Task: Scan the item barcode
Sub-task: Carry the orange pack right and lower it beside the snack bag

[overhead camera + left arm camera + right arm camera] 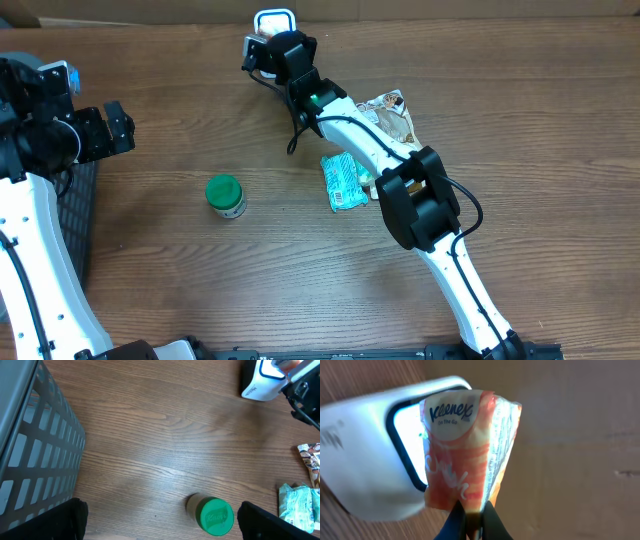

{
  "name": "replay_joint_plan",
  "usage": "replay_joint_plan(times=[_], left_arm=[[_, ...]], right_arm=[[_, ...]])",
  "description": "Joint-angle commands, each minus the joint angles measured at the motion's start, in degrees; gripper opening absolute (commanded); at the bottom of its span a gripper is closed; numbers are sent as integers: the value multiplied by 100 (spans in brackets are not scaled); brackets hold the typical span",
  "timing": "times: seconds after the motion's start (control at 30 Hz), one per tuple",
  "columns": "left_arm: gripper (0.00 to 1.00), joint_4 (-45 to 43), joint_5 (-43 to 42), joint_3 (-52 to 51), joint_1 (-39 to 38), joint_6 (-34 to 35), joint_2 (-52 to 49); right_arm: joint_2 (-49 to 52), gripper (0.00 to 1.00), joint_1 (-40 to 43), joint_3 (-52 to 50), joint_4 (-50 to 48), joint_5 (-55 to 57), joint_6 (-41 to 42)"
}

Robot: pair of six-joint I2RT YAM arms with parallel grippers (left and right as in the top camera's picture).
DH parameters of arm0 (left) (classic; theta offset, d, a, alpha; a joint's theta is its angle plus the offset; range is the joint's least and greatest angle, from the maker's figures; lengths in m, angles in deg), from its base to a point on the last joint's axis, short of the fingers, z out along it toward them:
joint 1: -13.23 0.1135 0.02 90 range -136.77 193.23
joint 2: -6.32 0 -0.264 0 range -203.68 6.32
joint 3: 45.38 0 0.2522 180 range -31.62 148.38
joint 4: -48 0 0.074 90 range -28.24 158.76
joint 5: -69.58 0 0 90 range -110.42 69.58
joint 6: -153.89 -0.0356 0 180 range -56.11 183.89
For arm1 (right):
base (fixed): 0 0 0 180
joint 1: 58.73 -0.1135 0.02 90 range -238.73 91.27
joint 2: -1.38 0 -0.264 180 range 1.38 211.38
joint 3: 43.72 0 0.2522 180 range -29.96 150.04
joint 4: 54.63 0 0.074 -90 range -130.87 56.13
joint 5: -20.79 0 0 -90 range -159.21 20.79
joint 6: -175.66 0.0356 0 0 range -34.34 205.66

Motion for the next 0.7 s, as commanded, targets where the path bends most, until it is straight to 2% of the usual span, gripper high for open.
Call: replay_joint_plan(times=[0.0, 0.07, 0.23, 0.33, 0.47, 0.6, 0.67], left_arm=[[99, -15, -63, 17, -17, -70, -24], [100, -15, -63, 17, -17, -70, -24], [100, -15, -63, 17, -17, -70, -24], [100, -15, -63, 17, -17, -70, -24], [99, -13, -63, 17, -17, -70, -24], [100, -13, -63, 17, -17, -70, -24], [100, -15, -63, 17, -17, -70, -24]], right_arm=[[-142, 4, 20, 74, 61, 389, -184], [-295, 4, 9, 74, 219, 385, 9], [-1196, 4, 0, 76, 1143, 42, 1663], [-1952, 4, 20, 76, 2251, -186, 3069], [-2955, 4, 22, 76, 4232, -693, 5302], [-3565, 4, 140, 76, 6033, -1224, 7084], [-3679, 4, 339, 76, 6798, -1615, 7698]])
